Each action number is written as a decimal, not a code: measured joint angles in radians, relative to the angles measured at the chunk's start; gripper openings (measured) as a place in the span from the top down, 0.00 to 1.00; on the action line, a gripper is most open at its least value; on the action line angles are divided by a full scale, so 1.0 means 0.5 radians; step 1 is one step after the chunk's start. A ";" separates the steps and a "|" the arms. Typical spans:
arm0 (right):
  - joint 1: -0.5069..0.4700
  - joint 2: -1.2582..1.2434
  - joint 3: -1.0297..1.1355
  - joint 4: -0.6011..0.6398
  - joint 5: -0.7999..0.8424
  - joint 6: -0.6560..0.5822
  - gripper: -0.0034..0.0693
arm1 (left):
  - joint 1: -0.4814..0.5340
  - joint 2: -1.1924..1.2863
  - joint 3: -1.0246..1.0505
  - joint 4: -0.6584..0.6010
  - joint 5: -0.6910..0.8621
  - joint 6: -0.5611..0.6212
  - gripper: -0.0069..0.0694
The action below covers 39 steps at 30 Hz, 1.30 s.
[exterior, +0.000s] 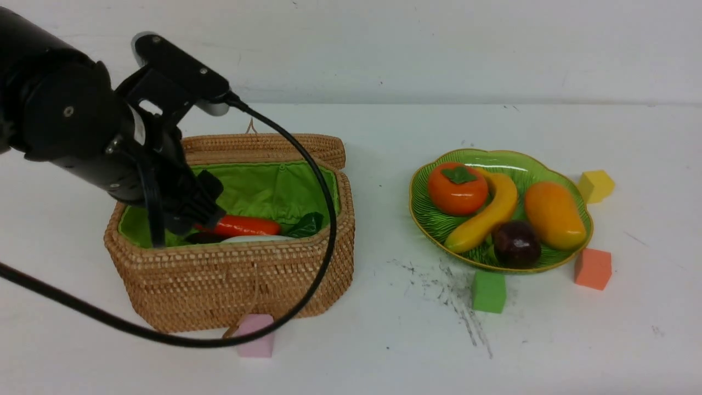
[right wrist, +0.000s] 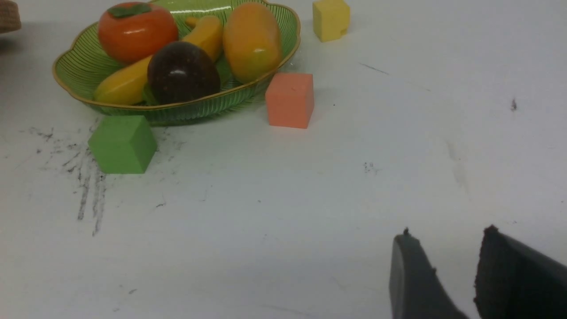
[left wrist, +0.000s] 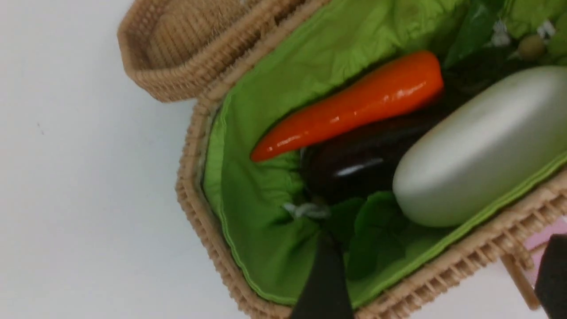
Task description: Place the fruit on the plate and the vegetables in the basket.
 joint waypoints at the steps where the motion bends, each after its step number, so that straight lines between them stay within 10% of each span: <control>1: 0.000 0.000 0.000 0.000 0.000 0.000 0.63 | 0.000 -0.010 0.000 -0.017 0.021 0.000 0.17; 10: 0.000 0.000 0.000 0.000 0.000 0.000 0.63 | 0.000 -0.287 0.000 -0.230 0.363 0.000 0.42; 18: 0.000 0.000 0.000 0.000 0.000 0.000 0.63 | 0.000 -0.791 0.000 -0.569 0.733 -0.176 0.91; 32: 0.000 0.000 0.000 0.000 0.000 0.000 0.63 | 0.000 -1.859 0.468 -0.805 0.860 -0.588 0.93; 39: 0.000 0.000 0.000 0.000 0.000 0.000 0.63 | 0.000 -2.103 0.897 -0.927 0.401 -0.726 0.93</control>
